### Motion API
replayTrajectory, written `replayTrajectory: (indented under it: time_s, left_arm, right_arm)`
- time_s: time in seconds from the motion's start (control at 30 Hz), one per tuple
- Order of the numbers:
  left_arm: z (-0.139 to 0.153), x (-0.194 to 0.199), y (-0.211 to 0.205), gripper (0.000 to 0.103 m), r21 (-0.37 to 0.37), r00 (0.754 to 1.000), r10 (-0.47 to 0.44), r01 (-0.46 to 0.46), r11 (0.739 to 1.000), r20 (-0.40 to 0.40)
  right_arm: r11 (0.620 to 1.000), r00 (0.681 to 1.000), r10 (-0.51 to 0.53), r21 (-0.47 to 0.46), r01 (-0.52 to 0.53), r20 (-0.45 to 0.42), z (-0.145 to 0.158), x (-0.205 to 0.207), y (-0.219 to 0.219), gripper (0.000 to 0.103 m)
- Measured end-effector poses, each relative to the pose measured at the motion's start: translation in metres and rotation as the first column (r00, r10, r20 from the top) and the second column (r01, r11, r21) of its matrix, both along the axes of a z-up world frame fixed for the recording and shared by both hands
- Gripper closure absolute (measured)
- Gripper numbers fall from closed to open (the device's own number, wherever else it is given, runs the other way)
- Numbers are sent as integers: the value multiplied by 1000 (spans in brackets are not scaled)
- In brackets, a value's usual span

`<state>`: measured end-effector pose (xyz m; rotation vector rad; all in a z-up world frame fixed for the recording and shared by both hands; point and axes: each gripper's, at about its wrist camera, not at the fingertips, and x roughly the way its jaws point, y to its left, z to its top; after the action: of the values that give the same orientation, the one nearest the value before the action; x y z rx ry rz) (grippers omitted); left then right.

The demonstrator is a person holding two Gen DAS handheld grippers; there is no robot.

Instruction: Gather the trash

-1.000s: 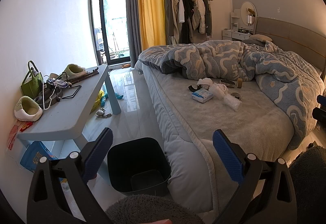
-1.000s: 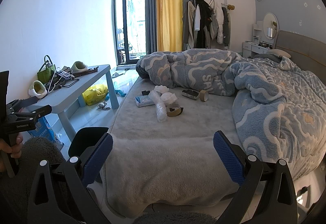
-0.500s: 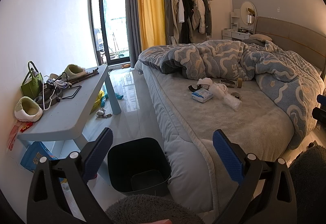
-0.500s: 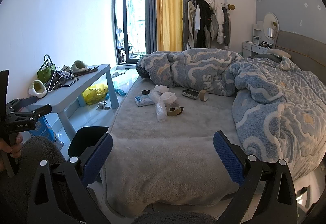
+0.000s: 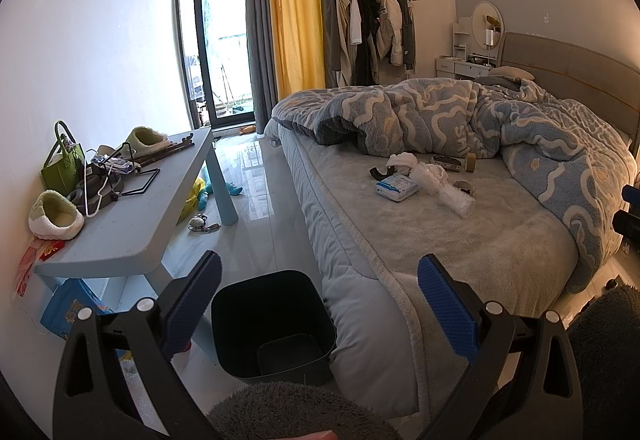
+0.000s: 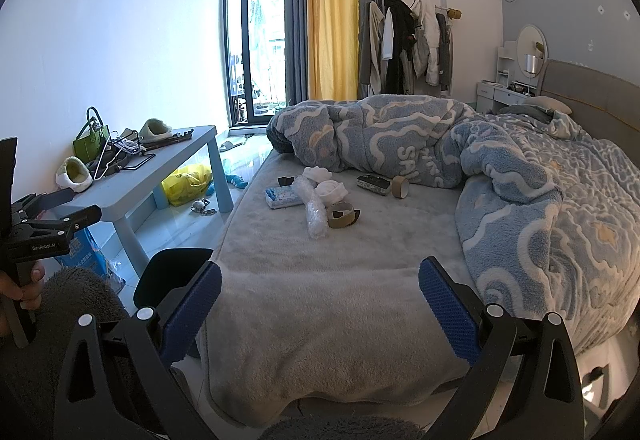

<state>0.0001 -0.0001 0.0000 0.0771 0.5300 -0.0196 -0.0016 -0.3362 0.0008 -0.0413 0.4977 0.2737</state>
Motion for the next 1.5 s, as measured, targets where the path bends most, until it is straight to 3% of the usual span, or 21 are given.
replayTrajectory:
  time_s: [0.43,0.63,0.97,1.23,1.5]
  left_arm:
    - [-2,2,0,3,6,1000,5,-5,1000,-15]
    - [1,4,10,3,-53,999,5,-8,999,-47]
    - [4,16,1,4,-74,995,-101,99,992,-19]
    - [0,58,-5,6,-110,986,-162,158,981,-29]
    - [-12,100,-13,18,-123,974,-222,214,969,-56]
  right_arm:
    - [1000,999,-2,31,1,35,9,-6,0,3]
    - [1000,1000,-21,-2,21,15,13,-2,2,3]
    - [996,999,-28,83,30,-20,3,27,11,3]
    - [998,997,20,69,-15,-76,-14,76,23,22]
    - [996,991,64,66,-57,-114,-33,125,36,33]
